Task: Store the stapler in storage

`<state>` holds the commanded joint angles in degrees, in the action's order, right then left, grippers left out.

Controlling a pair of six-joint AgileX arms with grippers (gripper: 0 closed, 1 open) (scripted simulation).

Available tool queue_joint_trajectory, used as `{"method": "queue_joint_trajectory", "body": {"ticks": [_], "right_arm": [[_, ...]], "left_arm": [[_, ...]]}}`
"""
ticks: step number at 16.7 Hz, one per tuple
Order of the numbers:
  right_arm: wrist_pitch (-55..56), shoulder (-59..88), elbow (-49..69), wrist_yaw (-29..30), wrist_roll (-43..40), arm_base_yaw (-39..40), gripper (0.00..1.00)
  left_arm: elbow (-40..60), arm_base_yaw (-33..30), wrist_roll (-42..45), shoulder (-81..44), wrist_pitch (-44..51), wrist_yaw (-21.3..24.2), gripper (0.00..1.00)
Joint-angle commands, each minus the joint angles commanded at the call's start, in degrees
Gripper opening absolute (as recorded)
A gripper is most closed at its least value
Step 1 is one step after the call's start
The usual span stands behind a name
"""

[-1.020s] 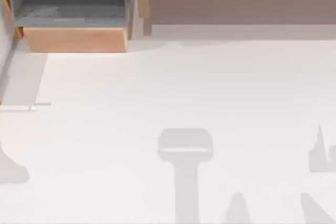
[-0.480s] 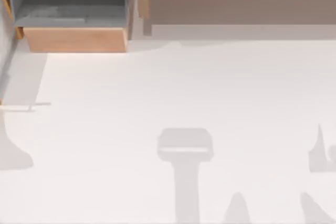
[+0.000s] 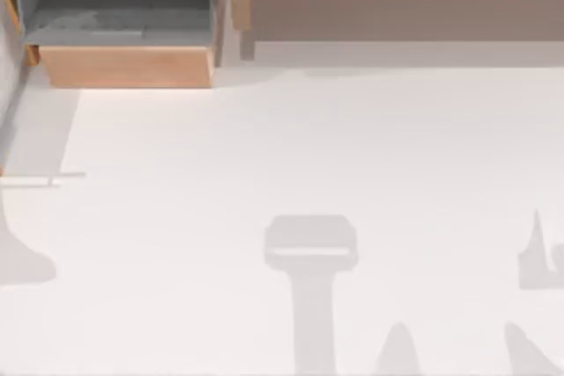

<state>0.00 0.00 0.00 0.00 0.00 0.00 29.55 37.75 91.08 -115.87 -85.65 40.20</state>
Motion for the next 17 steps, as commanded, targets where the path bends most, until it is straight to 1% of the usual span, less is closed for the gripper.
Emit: {"method": "queue_joint_trajectory", "body": {"ticks": [9,10,17], "right_arm": [[0.00,0.00,0.00,0.00,0.00,0.00,1.00],[0.00,0.00,0.00,0.00,0.00,0.00,1.00],[0.00,0.00,0.00,0.00,0.00,0.00,1.00]], "left_arm": [[0.00,0.00,0.00,0.00,0.00,0.00,0.02],[0.00,0.00,0.00,0.00,0.00,0.00,0.00],[0.00,0.00,0.00,0.00,0.00,0.00,0.00]]}}
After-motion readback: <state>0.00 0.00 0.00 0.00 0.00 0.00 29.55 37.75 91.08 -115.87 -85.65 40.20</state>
